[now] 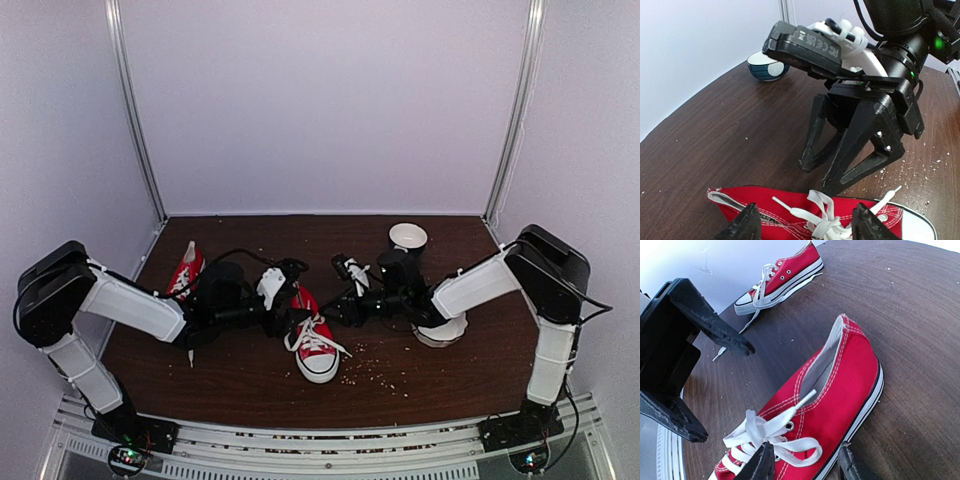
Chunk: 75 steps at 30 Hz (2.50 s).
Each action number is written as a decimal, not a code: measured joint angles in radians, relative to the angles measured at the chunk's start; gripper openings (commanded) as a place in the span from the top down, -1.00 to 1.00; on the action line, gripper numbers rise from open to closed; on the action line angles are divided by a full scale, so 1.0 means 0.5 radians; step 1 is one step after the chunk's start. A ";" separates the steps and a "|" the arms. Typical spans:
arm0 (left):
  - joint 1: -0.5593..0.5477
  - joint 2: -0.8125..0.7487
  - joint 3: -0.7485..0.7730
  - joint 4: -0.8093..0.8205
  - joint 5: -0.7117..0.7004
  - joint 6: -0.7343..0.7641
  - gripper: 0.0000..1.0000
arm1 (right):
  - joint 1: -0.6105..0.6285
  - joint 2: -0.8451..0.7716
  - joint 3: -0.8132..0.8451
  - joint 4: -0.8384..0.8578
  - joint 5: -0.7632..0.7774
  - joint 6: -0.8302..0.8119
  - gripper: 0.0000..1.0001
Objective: Tie the shoes
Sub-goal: Pull the crossed shoelace from the shoe.
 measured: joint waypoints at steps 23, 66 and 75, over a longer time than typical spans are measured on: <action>0.070 -0.028 -0.201 0.005 -0.148 -0.025 -0.01 | 0.037 0.324 0.475 -0.163 -0.138 0.283 0.20; 0.072 0.108 -0.215 -0.011 0.140 0.190 -0.38 | -0.209 0.098 0.383 -0.404 0.111 0.116 1.00; 0.072 0.108 -0.201 -0.009 0.142 0.191 -0.39 | -0.205 0.141 0.532 -0.405 0.069 0.128 1.00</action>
